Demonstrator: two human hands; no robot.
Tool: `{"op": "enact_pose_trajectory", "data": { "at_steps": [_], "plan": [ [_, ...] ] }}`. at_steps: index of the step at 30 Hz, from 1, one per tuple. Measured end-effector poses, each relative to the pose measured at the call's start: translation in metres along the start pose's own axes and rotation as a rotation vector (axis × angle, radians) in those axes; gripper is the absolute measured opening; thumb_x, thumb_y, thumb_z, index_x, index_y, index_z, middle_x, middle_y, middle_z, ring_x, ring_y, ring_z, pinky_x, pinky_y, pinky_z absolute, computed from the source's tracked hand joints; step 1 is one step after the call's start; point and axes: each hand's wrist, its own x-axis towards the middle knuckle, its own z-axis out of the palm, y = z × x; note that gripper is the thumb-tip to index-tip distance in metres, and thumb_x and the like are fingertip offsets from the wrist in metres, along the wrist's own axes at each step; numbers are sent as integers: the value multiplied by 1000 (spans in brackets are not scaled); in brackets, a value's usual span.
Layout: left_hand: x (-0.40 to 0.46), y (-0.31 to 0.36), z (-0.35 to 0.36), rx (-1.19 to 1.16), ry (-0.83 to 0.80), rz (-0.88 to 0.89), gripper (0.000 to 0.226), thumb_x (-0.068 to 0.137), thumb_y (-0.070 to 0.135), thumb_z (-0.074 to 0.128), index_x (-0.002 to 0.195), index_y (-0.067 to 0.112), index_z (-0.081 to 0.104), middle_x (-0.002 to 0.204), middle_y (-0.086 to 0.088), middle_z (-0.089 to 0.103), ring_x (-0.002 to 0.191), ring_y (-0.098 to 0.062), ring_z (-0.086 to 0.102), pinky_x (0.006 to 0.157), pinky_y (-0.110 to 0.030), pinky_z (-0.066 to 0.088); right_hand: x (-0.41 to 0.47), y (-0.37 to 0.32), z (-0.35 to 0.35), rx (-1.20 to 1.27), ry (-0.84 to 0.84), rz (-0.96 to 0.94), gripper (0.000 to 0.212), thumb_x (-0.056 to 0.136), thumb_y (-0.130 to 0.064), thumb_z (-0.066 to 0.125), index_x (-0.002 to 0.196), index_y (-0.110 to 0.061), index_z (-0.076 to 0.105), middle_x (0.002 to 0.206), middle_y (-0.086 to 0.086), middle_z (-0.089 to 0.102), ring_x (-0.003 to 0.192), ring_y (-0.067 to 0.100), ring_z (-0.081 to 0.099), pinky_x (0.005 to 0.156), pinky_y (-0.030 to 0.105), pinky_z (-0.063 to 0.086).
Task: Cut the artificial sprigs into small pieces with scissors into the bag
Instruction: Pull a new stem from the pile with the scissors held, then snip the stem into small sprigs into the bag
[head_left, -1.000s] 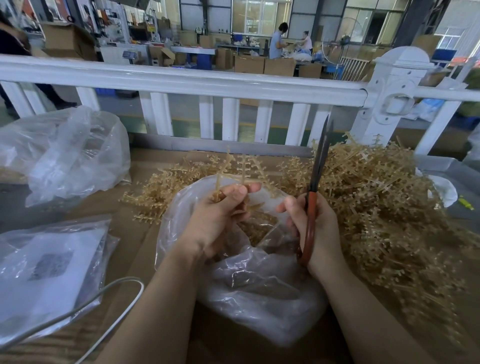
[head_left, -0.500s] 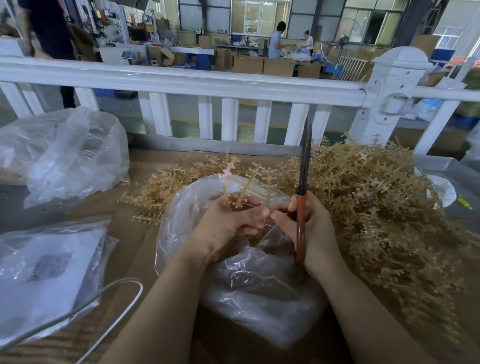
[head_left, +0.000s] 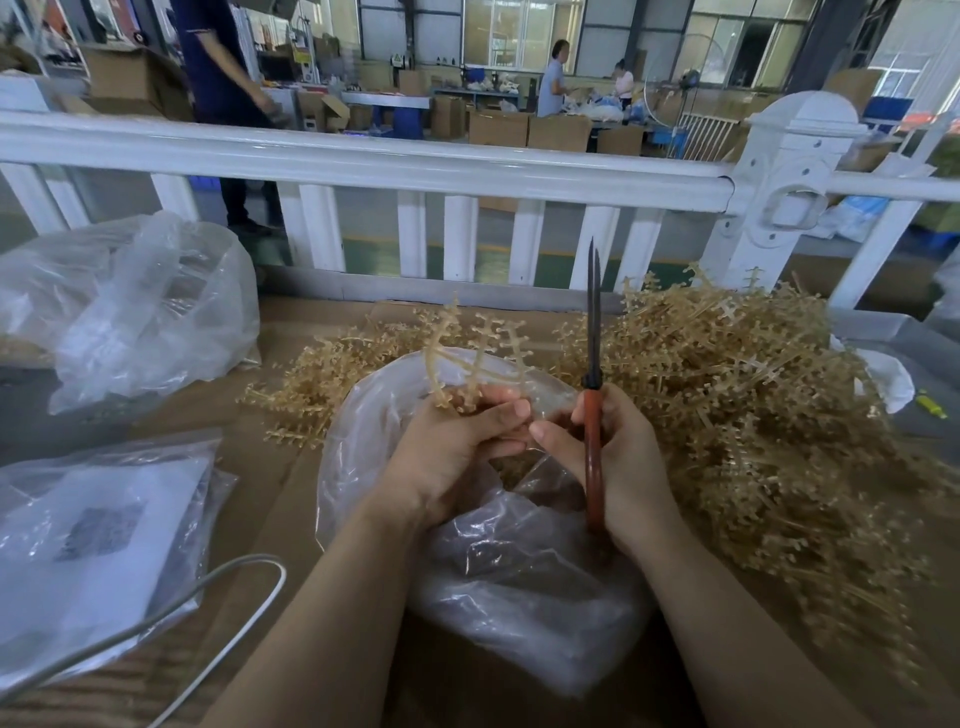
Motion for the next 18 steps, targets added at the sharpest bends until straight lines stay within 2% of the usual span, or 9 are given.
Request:
{"op": "enact_pose_trajectory", "data": {
  "at_steps": [4, 7, 9, 13, 16, 18],
  "plan": [
    [-1, 3, -1, 108, -21, -29, 26, 65, 14, 80, 89, 6, 71, 80, -10, 74, 78, -19, 73, 66, -23, 56, 1, 3, 2, -60, -8, 29, 37, 61, -70, 75, 88, -49, 60, 85, -18, 72, 78, 8, 71, 80, 55, 58],
    [-2, 6, -3, 171, -48, -47, 23, 61, 20, 85, 80, 9, 78, 87, -17, 75, 84, -23, 73, 71, -25, 58, 0, 4, 2, -85, -14, 33, 51, 60, -77, 74, 97, -46, 61, 91, -18, 73, 86, 9, 72, 82, 54, 58],
    [-3, 7, -4, 199, -18, -53, 22, 60, 26, 84, 76, 13, 80, 82, -13, 75, 77, -17, 73, 63, -19, 56, 0, 4, 2, -69, -21, 10, 47, 62, -70, 75, 100, -47, 61, 95, -19, 74, 89, 5, 72, 85, 50, 59],
    [-3, 6, -4, 164, -16, -98, 11, 72, 22, 77, 75, 11, 80, 74, -9, 73, 63, -12, 69, 55, -17, 53, 1, 3, 3, -28, 12, -31, 35, 63, -63, 76, 92, -52, 61, 89, -23, 72, 82, 1, 70, 82, 42, 57],
    [-1, 4, -2, 156, -15, -125, 21, 88, 22, 69, 72, 11, 78, 72, -10, 70, 58, -13, 62, 52, -19, 51, -1, 3, 3, -59, 7, -30, 36, 63, -65, 75, 92, -50, 60, 89, -21, 72, 81, 2, 70, 82, 47, 59],
    [-2, 5, -3, 146, -30, -145, 20, 83, 27, 72, 74, 10, 78, 74, -11, 70, 57, -13, 62, 53, -19, 52, -1, 5, 3, -66, 3, -29, 38, 64, -65, 75, 94, -48, 61, 90, -20, 73, 83, 4, 71, 83, 50, 59]
  ]
}}
